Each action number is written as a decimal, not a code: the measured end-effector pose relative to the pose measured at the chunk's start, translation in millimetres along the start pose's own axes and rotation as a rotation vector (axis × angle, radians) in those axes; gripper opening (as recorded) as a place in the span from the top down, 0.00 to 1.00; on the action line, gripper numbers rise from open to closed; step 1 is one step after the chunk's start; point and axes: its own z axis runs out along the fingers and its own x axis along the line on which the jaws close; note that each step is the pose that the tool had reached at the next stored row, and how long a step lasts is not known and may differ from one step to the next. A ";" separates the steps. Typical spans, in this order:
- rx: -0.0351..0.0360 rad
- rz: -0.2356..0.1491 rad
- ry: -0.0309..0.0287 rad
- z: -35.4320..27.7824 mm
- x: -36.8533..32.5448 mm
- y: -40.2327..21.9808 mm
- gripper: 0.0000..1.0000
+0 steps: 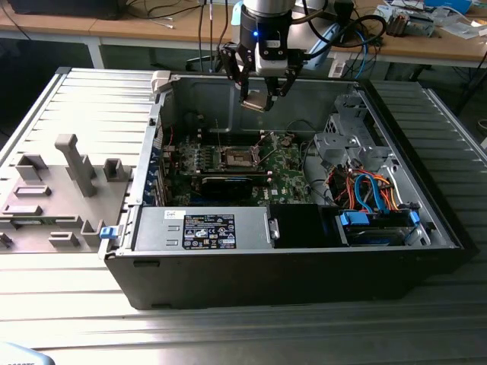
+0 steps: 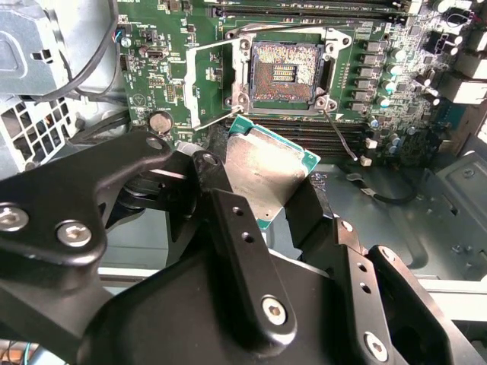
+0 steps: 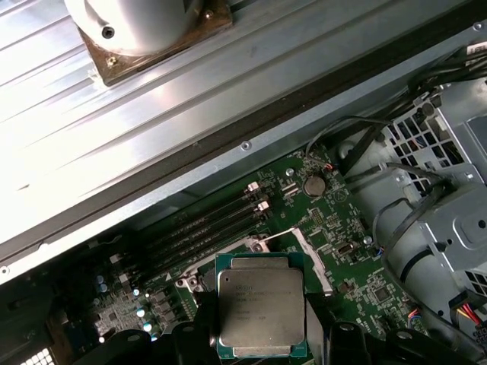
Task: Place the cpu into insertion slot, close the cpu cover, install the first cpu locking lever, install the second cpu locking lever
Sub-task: 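Place the cpu into insertion slot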
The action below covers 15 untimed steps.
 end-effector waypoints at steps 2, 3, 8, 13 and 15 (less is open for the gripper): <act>0.0000 0.001 -0.0001 0.0 0.0 0.0 0.45; 0.0000 0.002 -0.0002 0.0 0.0 0.0 0.45; -0.0001 0.005 -0.0004 0.0 0.0 0.0 0.45; -0.0002 0.010 -0.0009 0.0 0.0 0.0 0.45; -0.0002 0.011 -0.0010 0.0 0.0 0.0 0.45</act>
